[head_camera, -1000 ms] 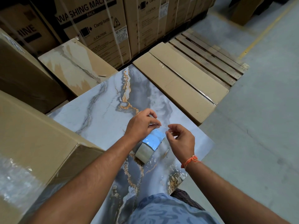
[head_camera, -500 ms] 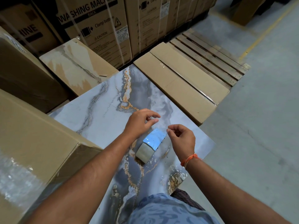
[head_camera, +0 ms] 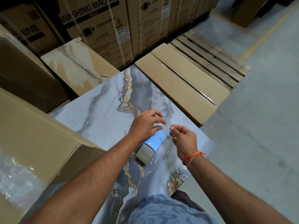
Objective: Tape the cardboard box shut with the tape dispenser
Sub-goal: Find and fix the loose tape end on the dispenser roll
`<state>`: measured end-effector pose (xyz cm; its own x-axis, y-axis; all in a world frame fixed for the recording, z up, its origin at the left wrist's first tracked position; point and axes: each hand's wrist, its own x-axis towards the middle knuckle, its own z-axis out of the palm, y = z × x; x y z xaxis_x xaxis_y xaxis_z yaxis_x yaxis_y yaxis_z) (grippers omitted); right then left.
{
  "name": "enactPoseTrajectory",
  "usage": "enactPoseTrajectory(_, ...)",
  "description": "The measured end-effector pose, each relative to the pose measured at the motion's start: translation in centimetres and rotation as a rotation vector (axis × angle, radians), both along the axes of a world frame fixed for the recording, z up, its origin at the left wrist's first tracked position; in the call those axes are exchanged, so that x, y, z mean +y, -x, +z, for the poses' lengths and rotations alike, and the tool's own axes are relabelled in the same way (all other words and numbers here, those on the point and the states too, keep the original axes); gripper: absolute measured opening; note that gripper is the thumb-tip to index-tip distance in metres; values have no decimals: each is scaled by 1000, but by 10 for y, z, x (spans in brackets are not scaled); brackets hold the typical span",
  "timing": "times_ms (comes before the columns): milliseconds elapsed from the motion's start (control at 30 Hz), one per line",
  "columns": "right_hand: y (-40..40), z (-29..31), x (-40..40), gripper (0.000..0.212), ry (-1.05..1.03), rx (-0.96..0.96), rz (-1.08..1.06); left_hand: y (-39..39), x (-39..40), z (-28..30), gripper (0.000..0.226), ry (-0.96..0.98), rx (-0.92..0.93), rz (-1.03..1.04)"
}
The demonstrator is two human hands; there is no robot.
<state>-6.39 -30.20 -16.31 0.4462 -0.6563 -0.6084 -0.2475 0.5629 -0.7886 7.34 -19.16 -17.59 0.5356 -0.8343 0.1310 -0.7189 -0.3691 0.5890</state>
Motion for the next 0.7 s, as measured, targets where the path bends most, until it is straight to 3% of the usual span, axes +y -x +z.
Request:
enactPoseTrajectory(133, 3, 1, -1, 8, 84, 10, 41, 0, -4, -3, 9, 19, -28, -8)
enactPoseTrajectory(200, 6, -3, -2, 11, 280, 61, 110, -1, -4, -4, 8, 27, -30, -22)
enactPoseTrajectory(267, 9, -8, -4, 28, 580, 231, 275, -2, -3, -4, 9, 24, -28, -30)
enactPoseTrajectory(333, 10, -8, -4, 41, 755, 295, 421, -2, -1, -5, 9, 20, -33, -38)
enactPoseTrajectory(400, 10, -10, -3, 40, 834, 271, 504, -3, 0, -5, 9, 17, -39, -44)
enactPoseTrajectory(567, 7, -13, 3, 11, 927, 347, 496, -2, 1, -4, 8, 1, -38, -52)
enactPoseTrajectory(700, 9, -13, 6, 11, 969, 338, 505, -3, 5, -3, 8, -30, 9, -47)
